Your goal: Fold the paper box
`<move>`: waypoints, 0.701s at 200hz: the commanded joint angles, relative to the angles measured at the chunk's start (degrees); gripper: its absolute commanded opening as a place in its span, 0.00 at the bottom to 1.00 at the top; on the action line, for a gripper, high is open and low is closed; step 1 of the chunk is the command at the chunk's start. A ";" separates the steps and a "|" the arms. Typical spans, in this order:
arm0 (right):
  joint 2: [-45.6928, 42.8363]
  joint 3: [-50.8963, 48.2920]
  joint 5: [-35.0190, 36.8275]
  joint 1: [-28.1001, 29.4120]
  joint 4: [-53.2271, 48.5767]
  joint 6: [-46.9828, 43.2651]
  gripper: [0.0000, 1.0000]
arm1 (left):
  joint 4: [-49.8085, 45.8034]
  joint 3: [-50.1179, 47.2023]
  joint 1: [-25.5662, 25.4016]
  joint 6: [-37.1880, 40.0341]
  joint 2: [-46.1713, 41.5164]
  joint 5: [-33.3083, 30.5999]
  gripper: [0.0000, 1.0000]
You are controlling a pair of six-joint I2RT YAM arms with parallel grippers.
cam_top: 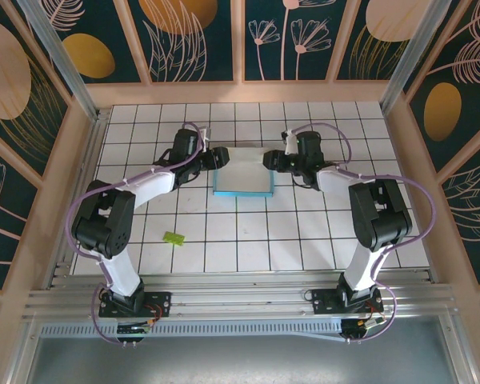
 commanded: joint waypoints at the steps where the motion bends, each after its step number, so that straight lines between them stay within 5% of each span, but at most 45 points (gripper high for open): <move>1: -1.97 -2.08 0.10 1.44 1.95 1.39 0.47 | 1.86 -1.95 -1.03 -1.64 -1.44 1.96 0.59; 140: -2.09 -7.83 2.05 3.32 5.17 2.25 0.48 | 7.48 -10.49 -2.09 -3.73 -3.82 4.35 0.59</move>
